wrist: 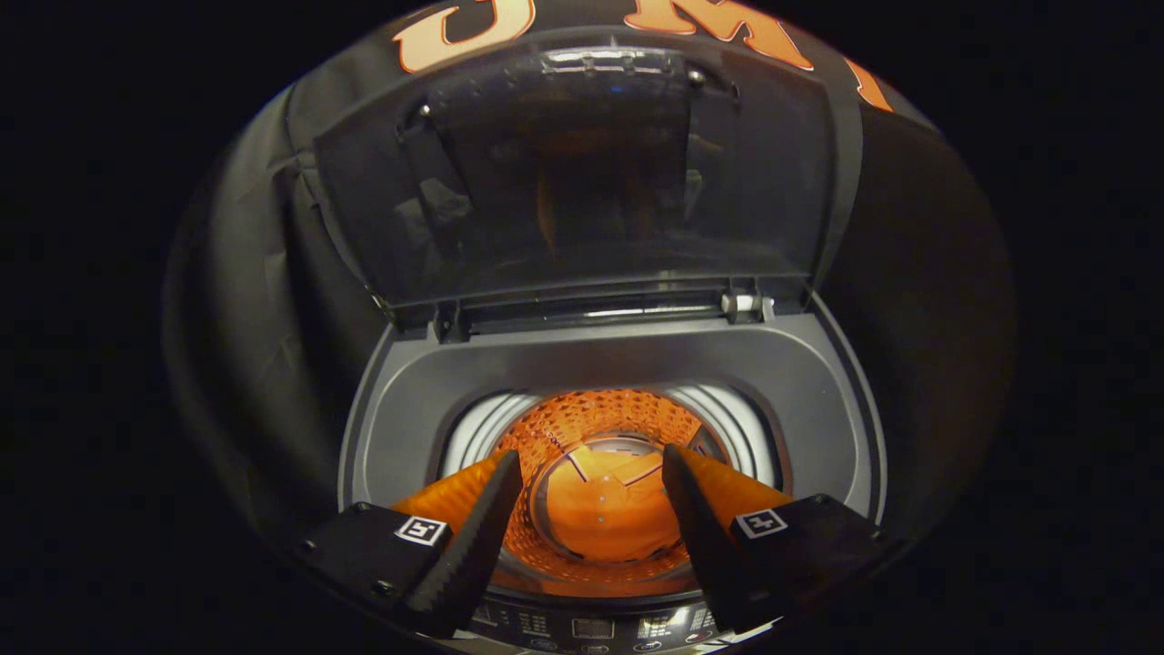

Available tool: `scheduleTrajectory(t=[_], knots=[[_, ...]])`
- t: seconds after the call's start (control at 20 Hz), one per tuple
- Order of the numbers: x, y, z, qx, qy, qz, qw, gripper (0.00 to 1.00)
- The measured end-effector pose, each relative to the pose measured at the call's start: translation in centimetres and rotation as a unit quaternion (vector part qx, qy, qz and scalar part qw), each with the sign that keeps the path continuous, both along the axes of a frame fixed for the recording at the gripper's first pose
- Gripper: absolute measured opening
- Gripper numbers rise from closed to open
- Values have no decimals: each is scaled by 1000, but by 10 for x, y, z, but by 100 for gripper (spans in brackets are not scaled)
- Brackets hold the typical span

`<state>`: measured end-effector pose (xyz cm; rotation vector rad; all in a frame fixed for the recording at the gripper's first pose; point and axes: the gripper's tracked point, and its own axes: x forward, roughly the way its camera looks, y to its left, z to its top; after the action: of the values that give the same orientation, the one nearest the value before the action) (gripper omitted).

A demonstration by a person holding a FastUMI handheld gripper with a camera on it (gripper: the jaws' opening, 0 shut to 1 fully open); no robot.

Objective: Put the clothes into the washing machine and then close the washing machine lid.

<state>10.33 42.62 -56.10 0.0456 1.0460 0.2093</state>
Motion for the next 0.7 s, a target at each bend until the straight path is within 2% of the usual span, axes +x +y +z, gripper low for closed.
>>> scheduleTrajectory(t=[0.35,0.7], knots=[[37,1,109,37,-118,-6,992,99],[73,2,254,76,-249,-5,965,99]])
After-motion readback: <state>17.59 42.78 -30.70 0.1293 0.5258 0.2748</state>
